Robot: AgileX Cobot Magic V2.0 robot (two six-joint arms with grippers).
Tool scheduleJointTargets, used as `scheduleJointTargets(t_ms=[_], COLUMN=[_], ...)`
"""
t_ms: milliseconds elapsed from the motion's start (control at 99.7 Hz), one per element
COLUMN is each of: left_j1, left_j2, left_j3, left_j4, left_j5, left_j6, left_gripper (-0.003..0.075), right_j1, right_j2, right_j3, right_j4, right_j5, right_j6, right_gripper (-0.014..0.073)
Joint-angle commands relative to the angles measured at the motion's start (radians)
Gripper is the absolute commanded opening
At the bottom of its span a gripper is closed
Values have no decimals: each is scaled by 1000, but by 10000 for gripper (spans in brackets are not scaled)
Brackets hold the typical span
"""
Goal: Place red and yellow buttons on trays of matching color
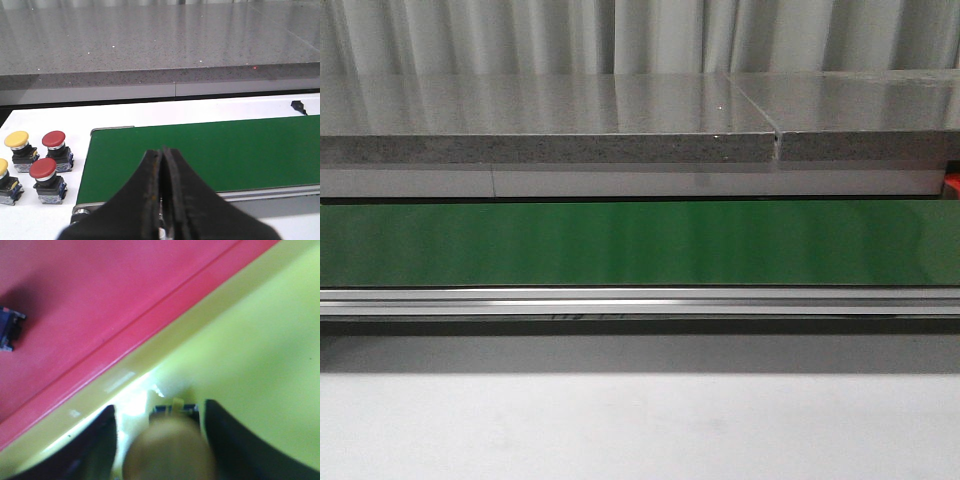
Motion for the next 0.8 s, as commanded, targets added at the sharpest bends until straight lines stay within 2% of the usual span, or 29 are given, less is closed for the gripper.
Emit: scheduleJointTargets(t_ms=[0,80,251,491,792], left_j1=[-8,-8,-8,-8,-8], left_j2=[9,9,9,9,9], left_j3=[-25,-25,-25,-25,-25], left_j4=[-11,-11,-11,-11,-11], left_j5=[-74,-74,-74,-74,-74], left_j6=[-11,-11,-11,-11,-11], left_gripper=[-19,-19,-19,-19,-19], right_j1=[-4,-4,6,74,239], right_j2=[-43,-44,-55,-172,-401], right_j3=[-22,-22,-31,-31,-31], right_j4=[40,53,75,75,75], right_j5=[-46,-45,-30,-99,-121], right_j6=[-3,-3,-3,-5,-56], right_gripper=[573,670,654,654,654])
